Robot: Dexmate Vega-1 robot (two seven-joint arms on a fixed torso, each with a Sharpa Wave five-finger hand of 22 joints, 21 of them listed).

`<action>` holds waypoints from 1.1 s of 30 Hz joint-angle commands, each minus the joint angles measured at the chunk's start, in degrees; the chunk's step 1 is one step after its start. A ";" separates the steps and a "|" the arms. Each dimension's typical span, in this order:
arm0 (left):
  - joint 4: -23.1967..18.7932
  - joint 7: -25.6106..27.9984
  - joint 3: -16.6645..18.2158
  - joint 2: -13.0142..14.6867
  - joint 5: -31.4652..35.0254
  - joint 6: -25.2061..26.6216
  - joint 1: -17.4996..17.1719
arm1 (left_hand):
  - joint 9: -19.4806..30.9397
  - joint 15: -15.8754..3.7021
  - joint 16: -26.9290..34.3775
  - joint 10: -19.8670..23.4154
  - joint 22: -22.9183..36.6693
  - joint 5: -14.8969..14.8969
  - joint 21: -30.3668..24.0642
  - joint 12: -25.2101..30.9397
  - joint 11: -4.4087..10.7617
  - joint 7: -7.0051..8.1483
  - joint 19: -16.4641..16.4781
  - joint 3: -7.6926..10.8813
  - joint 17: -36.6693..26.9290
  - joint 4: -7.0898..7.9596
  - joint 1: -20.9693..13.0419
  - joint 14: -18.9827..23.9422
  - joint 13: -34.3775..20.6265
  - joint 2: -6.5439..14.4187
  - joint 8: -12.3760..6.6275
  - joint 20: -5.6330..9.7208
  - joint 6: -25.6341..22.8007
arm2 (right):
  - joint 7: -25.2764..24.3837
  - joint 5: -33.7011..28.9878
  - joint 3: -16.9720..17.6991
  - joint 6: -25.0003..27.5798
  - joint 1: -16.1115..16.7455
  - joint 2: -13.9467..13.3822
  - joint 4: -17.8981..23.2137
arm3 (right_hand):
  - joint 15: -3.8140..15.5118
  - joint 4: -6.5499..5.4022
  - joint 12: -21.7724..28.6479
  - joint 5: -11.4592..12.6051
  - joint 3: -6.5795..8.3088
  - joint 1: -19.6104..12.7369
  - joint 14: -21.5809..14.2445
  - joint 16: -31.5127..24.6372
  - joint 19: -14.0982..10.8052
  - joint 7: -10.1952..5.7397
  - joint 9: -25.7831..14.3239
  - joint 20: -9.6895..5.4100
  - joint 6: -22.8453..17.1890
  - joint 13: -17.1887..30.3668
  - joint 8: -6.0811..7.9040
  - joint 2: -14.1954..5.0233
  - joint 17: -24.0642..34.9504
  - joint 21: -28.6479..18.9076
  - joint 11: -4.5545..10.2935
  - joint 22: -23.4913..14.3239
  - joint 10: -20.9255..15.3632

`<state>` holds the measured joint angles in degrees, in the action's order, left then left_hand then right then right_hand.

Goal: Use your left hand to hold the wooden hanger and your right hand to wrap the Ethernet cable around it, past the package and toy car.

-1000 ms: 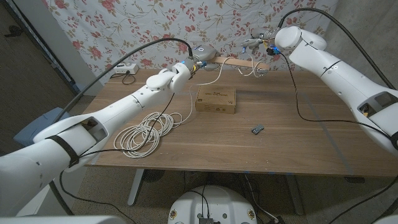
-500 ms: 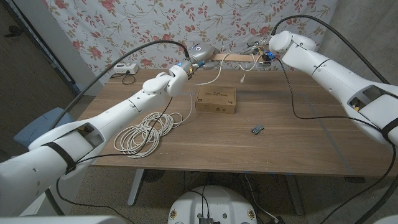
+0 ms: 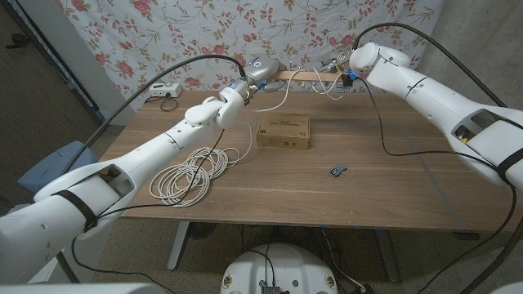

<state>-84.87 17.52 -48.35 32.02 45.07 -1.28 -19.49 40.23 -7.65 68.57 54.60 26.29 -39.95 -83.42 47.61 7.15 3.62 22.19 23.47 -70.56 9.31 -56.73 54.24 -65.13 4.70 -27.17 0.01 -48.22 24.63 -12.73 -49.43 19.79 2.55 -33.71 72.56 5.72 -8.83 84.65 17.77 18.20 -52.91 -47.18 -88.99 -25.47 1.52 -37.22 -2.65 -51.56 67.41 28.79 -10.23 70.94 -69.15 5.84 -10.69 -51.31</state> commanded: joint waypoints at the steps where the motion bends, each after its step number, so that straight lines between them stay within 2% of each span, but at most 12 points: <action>1: 0.16 0.60 0.54 0.19 -0.08 -0.65 -0.40 | 0.14 -0.63 0.31 -0.10 0.05 -0.08 0.02 -0.22 0.11 1.62 0.01 0.40 0.03 0.17 -0.03 -0.28 0.07 0.86 -0.30 0.16 -1.51 | -1.88 0.94 0.70 -0.04 0.96 -0.53 1.20 | 6.10 -0.14 -3.99 -0.54 0.67 0.52 1.64 0.51 0.99 -0.25 1.07 -3.71 0.77 -4.79 -0.61 -0.07 0.03 -0.16 -0.63 0.07 0.56; 3: 0.08 0.20 0.55 0.24 -0.17 -0.63 -0.40 | 0.10 -0.64 0.37 -0.02 0.00 -0.08 0.05 -0.17 0.05 1.54 0.10 0.40 0.04 0.19 -0.01 -0.28 0.05 0.85 -0.29 0.21 -1.53 | -2.30 1.11 0.95 -0.26 1.23 -0.71 1.56 | 5.91 -0.26 -7.69 -0.93 0.78 1.11 3.33 1.08 1.72 -0.33 2.04 -3.51 1.50 -9.31 -1.21 -0.11 -0.12 -0.03 -1.49 0.08 0.69; 5: 0.11 0.19 0.53 0.25 -0.09 -0.64 -0.41 | 0.12 -0.60 0.43 -0.21 0.05 -0.07 0.02 0.02 0.10 1.52 0.08 0.41 0.04 0.18 -0.01 -0.24 -0.36 0.86 -0.32 0.13 -1.56 | -2.82 1.50 1.40 -0.45 1.61 -0.85 1.95 | 5.78 -0.33 -15.66 -1.74 1.29 2.48 6.09 2.63 2.92 -0.79 4.20 -2.63 3.47 -20.08 -2.76 -0.23 -0.52 0.40 -2.96 0.23 1.04; 8: 0.01 -0.13 0.59 0.30 -0.16 -0.51 -0.49 | 0.10 -0.75 0.50 -0.21 0.05 -0.07 0.06 -0.04 0.22 1.55 0.07 0.41 0.04 0.20 0.03 -0.35 -0.22 0.85 -0.35 0.22 -1.59 | -3.62 1.90 1.98 -0.97 2.15 -1.17 2.58 | 5.73 -0.45 -17.82 -2.14 1.54 3.29 8.06 4.13 4.16 -1.23 5.09 -2.18 5.30 -22.51 -3.88 -0.25 -0.87 0.91 -2.81 0.29 2.50; 10: -0.14 -0.46 0.63 0.36 -0.19 -0.35 -0.53 | 0.21 -0.64 0.56 -0.06 0.07 -0.07 0.05 -0.14 0.07 1.60 0.09 0.42 0.04 0.18 0.03 -0.37 0.08 0.85 -0.37 0.15 -1.43 | -4.22 2.04 2.33 -1.26 2.55 -1.44 3.13 | 5.04 -0.59 -21.96 -3.11 2.06 5.95 6.55 17.96 5.43 -1.37 7.06 -1.73 9.38 -27.26 -6.36 -0.33 -15.35 1.68 -3.04 0.34 5.51; 13: -0.39 -0.83 0.73 0.42 -0.22 0.01 -0.65 | 0.06 -0.80 0.66 -0.15 0.13 -0.05 -0.01 0.06 0.10 1.42 0.06 0.42 0.05 0.13 -0.01 -0.33 -0.27 0.86 -0.32 0.21 -1.50 | -4.72 2.67 2.97 -1.70 3.12 -1.71 3.74 | 4.05 -0.59 -28.22 -3.75 2.34 9.08 8.73 31.12 8.05 -2.25 9.12 -1.21 13.45 -34.45 -9.54 0.29 -26.94 3.59 -3.02 0.43 11.04; 18: -0.96 -2.61 0.87 0.53 -0.68 0.79 -0.76 | -0.05 -0.79 0.76 -0.07 -0.05 -0.02 0.07 0.05 0.11 1.36 0.13 0.41 0.05 0.10 -0.02 -0.43 -0.14 0.87 -0.28 0.21 -1.52 | -5.58 3.92 4.07 -2.89 4.07 -2.02 4.34 | 3.03 -0.56 -36.55 -4.01 2.15 13.33 16.72 45.15 10.49 -4.10 12.35 -0.59 21.82 -41.88 -15.63 0.70 -36.18 5.63 -4.14 0.51 20.66; 21: -1.53 -4.11 0.89 0.73 -0.81 1.46 -0.79 | -0.19 -0.63 0.86 -0.18 0.03 0.03 -0.04 0.00 0.18 1.40 0.04 0.38 0.06 0.05 -0.06 -0.42 -0.09 0.90 -0.21 0.17 -1.48 | -6.39 5.16 5.12 -4.58 4.91 -2.21 4.48 | 3.02 -0.43 -42.84 -3.99 1.76 15.58 19.44 50.27 11.89 -7.08 15.35 -0.13 29.10 -45.18 -18.63 1.00 -39.70 6.85 -3.98 0.61 28.40; 23: -1.83 -4.93 0.99 0.82 -1.10 1.74 -0.84 | -0.20 -0.77 0.88 -0.22 -0.06 0.07 -0.03 -0.03 0.16 1.40 0.03 0.35 0.06 0.03 -0.08 -0.46 -0.04 0.88 -0.20 0.13 -1.48 | -6.93 6.48 6.07 -6.53 5.53 -2.26 4.13 | 1.70 -0.65 -48.06 -3.99 1.16 18.43 22.84 53.51 14.07 -9.42 18.20 0.09 35.53 -47.69 -18.78 0.56 -41.97 8.37 -3.97 0.60 33.40; 26: -2.28 -5.93 1.06 0.95 -1.21 2.25 -0.90 | -0.25 -0.76 0.93 -0.16 -0.17 0.10 -0.02 0.00 0.23 1.32 0.09 0.33 0.06 0.03 -0.09 -0.52 -0.02 0.91 -0.21 0.07 -1.55 | -9.22 7.71 7.56 -9.50 7.03 -2.48 4.30 | 0.25 -0.71 -52.94 -4.19 -0.41 22.02 29.59 57.53 17.31 -11.30 20.90 0.28 40.29 -49.79 -18.59 1.53 -43.83 10.86 -3.93 0.81 38.46; 29: -2.71 -7.13 1.07 1.11 -1.29 2.85 -0.92 | -0.20 -0.70 1.01 -0.19 -0.20 0.15 -0.07 0.10 0.30 1.33 0.05 0.31 0.08 0.00 -0.13 -0.48 -0.16 0.95 -0.24 0.06 -1.51 | -11.64 8.55 8.87 -12.57 8.34 -2.57 4.33 | -1.38 -0.42 -55.84 -4.39 -3.12 25.17 34.25 60.10 18.87 -10.50 22.47 1.59 41.88 -51.06 -18.25 4.47 -44.99 12.80 -5.02 0.98 41.49; 33: -3.21 -8.91 1.08 1.27 -1.51 3.66 -0.91 | -0.16 -0.85 1.04 -0.16 -0.29 0.21 -0.09 0.09 0.12 1.30 0.08 0.24 0.08 0.01 -0.12 -0.63 -0.05 0.92 -0.28 0.04 -1.50 | -14.06 9.54 10.35 -15.77 9.74 -2.63 4.32 | -2.93 -0.10 -59.40 -4.01 -6.35 28.84 39.55 63.11 21.18 -9.38 24.25 3.68 42.60 -52.66 -17.83 7.37 -46.46 15.71 -5.09 1.04 45.10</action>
<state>-85.70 12.69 -47.56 32.50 44.04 0.38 -20.11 39.78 -7.58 69.41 54.60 26.02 -39.90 -83.42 47.61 7.15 3.96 22.19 23.60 -70.27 9.31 -56.55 53.92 -65.07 5.33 -27.17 0.01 -48.15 19.72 -9.25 -42.96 17.15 8.68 -35.91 76.55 2.25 -9.06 26.80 13.52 13.29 -25.75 -9.99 -27.20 -5.24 -8.33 -13.65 -0.03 -9.23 15.38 10.61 -4.26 25.03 -54.70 0.97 -9.59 -7.80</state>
